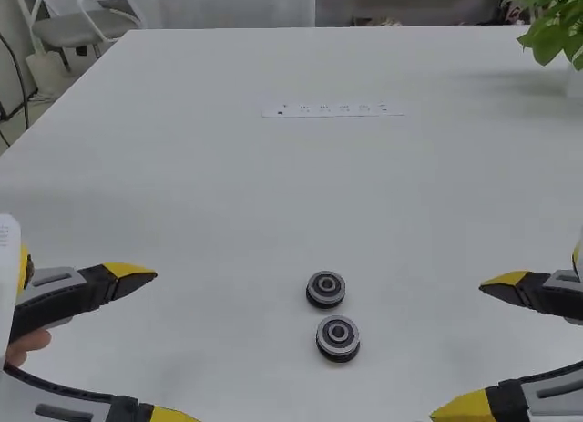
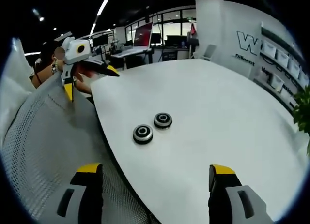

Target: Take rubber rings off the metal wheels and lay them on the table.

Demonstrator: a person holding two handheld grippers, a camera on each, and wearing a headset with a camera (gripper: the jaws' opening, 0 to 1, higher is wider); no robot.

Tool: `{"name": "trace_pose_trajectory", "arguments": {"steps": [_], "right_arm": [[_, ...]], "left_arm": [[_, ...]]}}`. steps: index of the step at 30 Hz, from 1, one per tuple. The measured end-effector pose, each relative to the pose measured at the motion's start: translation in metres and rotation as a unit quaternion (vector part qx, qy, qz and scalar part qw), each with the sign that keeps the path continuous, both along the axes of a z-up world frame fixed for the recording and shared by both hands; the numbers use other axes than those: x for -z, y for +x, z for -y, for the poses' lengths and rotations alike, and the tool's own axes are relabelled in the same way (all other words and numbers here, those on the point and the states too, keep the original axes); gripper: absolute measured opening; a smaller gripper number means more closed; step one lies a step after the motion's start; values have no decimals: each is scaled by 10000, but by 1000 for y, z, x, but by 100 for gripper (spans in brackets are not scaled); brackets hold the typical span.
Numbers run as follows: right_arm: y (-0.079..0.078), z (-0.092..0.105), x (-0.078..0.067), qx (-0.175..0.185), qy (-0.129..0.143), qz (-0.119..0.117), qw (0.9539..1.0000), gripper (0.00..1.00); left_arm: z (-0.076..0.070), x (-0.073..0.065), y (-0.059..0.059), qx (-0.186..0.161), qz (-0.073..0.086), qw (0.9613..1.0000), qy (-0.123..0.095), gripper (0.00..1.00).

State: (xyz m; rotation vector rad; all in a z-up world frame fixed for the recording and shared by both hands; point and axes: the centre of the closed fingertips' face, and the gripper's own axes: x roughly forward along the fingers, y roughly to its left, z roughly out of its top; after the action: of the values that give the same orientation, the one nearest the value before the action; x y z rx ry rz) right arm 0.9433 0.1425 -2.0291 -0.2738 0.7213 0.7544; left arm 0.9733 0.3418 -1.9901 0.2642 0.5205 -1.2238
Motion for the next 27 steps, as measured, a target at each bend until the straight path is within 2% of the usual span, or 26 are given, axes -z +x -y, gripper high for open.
{"name": "trace_pose_trajectory", "arguments": {"steps": [3,5,6,9,13,17,20,22,24,27], "right_arm": [[5,-4,-12,1,155,109,9998,89],[10,-7,-21,-22,214,205,9996,88],[12,-8,-24,-36,227,245,9994,88],[20,-13,-37,-109,285,386,9988,87],[30,-16,-47,-224,235,505,9982,87],[39,-20,-57,-352,154,651,9971,84],[43,-25,-60,-504,106,729,9960,83],[45,-31,-61,-629,121,754,9951,81],[45,-42,-63,-914,153,767,9927,78],[43,-58,-59,-1437,-31,759,9867,70]], "left_arm": [[3,-8,0,102,74,9999,-3,99],[9,-21,1,122,9,9996,-238,99],[11,-26,2,130,33,9994,-314,99],[17,-43,5,238,268,9984,-431,99],[22,-56,9,346,524,9974,-339,99],[30,-68,10,566,795,9948,-276,99],[36,-73,17,632,1030,9925,-204,99],[39,-74,21,648,1112,9916,-145,99],[45,-76,24,740,1196,9900,-109,98],[56,-79,24,940,1383,9859,-69,95]]}}
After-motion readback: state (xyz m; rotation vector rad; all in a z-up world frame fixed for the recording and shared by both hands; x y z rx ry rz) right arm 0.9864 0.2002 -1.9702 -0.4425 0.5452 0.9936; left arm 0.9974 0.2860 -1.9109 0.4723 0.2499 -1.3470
